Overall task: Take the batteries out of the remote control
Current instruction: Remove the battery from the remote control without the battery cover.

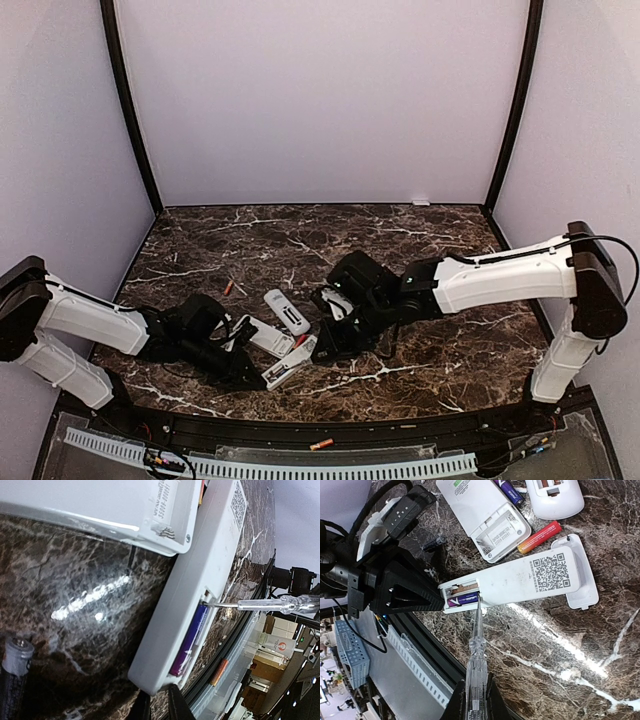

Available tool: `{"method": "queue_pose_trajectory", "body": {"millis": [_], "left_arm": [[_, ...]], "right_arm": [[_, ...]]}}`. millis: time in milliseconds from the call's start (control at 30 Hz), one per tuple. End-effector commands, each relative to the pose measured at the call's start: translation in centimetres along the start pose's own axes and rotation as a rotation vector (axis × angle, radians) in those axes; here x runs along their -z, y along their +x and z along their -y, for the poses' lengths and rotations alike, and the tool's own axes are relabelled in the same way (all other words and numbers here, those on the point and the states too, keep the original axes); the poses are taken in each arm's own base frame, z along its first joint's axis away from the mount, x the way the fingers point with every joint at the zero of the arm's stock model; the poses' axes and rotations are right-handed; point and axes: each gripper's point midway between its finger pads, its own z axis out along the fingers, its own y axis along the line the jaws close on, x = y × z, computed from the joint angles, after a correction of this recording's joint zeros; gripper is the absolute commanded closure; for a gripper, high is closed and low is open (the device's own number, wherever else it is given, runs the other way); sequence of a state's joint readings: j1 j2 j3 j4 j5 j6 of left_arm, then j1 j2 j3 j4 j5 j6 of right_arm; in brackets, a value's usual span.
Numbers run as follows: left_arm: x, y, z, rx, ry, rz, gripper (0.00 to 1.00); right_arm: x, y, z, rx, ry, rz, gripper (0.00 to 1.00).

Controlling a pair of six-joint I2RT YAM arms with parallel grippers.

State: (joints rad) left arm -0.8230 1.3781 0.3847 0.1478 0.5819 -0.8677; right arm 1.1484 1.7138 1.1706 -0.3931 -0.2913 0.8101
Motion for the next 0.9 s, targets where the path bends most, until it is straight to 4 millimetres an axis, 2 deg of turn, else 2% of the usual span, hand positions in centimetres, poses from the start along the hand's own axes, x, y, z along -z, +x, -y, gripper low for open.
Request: {"method": "queue_pose_trajectory", "body": {"millis": [0, 233, 600, 700, 867], "left_arm": [[-0.2, 0.1, -1.2, 0.009, -0.045, 0.002, 0.87], [-0.2, 0.1, -1.3, 0.011, -0.049, 0.002, 0.87], [-0.3, 0.2, -1.5, 0.015, -0.053, -0.001, 0.88], [-0.4, 0.2, -1.5, 0.015, -0.053, -0.001, 0.88], [-0.3, 0.1, -1.5, 0.016, -0.053, 0.003, 0.88]], "right_arm": [[-0.1, 0.1, -2.4, -0.016, -0.194, -0.015, 1.0], [0.4, 0.1, -4.6, 0.008, -0.341, -0.03, 1.0], [2.3, 0.0, -6.9, 0.028, -0.497, -0.017, 1.0], [2.5, -0.1, -6.8, 0.027, -0.493, -0.01, 1.0], [2.0, 0.0, -5.6, 0.0, -0.445, -0.006, 1.0]]}}
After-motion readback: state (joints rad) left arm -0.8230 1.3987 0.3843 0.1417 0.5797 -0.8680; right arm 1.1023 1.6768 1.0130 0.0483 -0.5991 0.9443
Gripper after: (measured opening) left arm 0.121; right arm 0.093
